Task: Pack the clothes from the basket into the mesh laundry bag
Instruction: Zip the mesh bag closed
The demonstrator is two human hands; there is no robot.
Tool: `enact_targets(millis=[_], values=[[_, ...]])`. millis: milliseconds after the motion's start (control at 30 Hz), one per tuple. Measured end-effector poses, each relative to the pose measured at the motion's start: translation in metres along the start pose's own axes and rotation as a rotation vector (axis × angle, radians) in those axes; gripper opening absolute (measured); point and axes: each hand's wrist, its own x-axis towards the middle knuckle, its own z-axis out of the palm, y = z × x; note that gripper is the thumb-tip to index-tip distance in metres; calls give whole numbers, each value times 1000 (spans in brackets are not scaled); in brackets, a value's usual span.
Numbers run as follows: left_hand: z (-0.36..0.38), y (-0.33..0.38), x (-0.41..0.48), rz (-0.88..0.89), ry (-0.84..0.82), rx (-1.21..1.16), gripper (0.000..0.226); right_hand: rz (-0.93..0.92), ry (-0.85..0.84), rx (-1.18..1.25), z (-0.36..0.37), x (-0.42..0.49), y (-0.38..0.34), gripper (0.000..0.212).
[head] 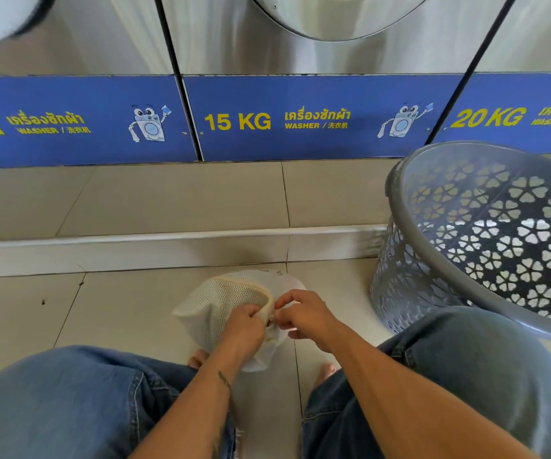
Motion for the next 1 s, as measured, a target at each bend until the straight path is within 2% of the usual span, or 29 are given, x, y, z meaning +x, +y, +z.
enact_targets(millis=[133,267,367,433,567,800,1000], values=[[1,6,-1,-12,-12,-77,25,-24,-18,-118,7,1,2,12],[1,9,-3,-23,-44,-98,25,-150,20,-305,8,5,11,4],[1,10,-5,17,-84,-71,17,-176,20,-320,9,5,11,8],[0,6,-7,55,-100,-31,11,-165,10,-277,8,4,9,10],[-3,-1,-7,103,-98,28,15,-64,-21,-131,5,3,7,19],[-5,1,-6,130,-94,13,14,105,-65,259,5,5,7,11],[-7,-2,1,107,-146,16,13,50,37,253,11,5,16,9]])
